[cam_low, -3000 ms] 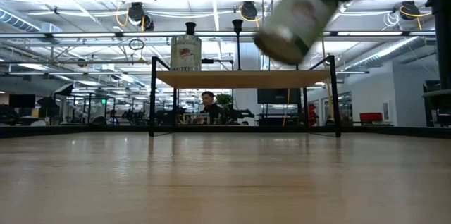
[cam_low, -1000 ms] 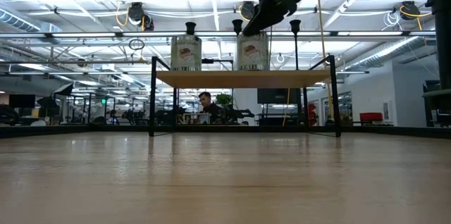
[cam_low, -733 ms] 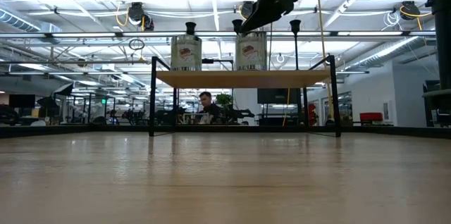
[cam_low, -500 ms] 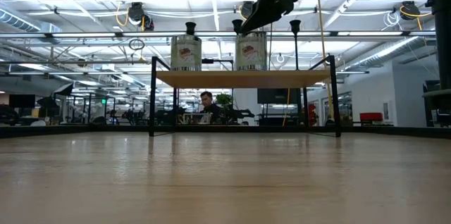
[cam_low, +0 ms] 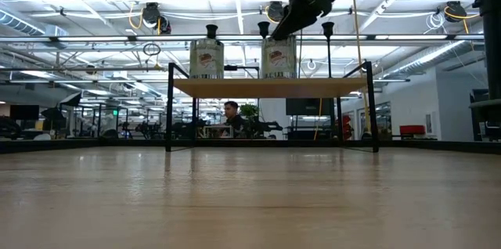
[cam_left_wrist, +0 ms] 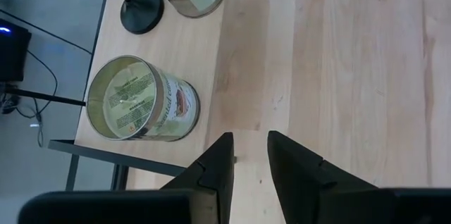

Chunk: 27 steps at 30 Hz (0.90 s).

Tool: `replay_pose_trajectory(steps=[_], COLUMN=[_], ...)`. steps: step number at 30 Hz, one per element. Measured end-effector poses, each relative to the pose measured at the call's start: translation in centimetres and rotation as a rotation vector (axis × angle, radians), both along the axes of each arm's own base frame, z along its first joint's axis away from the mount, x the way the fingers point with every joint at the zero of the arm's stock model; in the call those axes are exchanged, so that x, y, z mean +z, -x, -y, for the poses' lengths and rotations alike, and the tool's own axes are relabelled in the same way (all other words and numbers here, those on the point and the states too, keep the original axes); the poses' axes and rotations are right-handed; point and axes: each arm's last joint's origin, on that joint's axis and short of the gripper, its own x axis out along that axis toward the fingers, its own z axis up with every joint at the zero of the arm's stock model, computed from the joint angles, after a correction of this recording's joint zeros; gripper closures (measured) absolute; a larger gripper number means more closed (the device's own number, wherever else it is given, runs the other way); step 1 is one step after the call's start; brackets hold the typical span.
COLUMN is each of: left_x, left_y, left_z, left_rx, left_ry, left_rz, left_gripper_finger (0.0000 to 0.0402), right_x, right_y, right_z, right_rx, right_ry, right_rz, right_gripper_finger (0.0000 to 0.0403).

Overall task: Pick & Place candle stick holders
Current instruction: Put the right scented candle on the shelf

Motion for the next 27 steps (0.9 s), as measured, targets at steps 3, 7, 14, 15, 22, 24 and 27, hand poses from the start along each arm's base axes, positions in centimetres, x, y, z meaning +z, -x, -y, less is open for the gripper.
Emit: replay_pose_trajectory(steps=[3,7,14,15,22,24,27], left_x=[0.0,0.0,0.0,0.0,0.0,0.0,0.0], left_y=[0.0,0.0,0.0,0.0,0.0,0.0,0.0], left_z=[0.0,0.0,0.0,0.0,0.0,0.0,0.0], left_rx=[0.012,0.012,0.011,0.009,-0.010,-0.010,-0.009], left_ry=[0.007,0.008,0.007,0.006,-0.007,-0.007,-0.006], left_rz=[0.004,0.004,0.004,0.003,-0.004,-0.004,-0.003], left_gripper_finger=[0.0309,0.0309,0.0309,0.0309,0.0309,0.0309,0.0309], right_x=[0.1,0.1,-1.0,-0.9,-0.4,-0.3,-0.2], right_y=[-0.1,-0.2,-0.5,-0.5,-0.9,-0.9,-1.0], right_z=[0.0,0.1,0.2,0.2,0.4,0.4,0.4], right_rx=[0.005,0.005,0.023,0.025,0.031,0.031,0.030], right_ry=[0.013,0.013,0.046,0.053,0.088,0.095,0.098], right_rz=[0.018,0.020,0.045,0.051,0.112,0.125,0.133], right_gripper_finger=[0.0298,0.0298,0.0298,0.0298,0.0298,0.0298,0.0298])
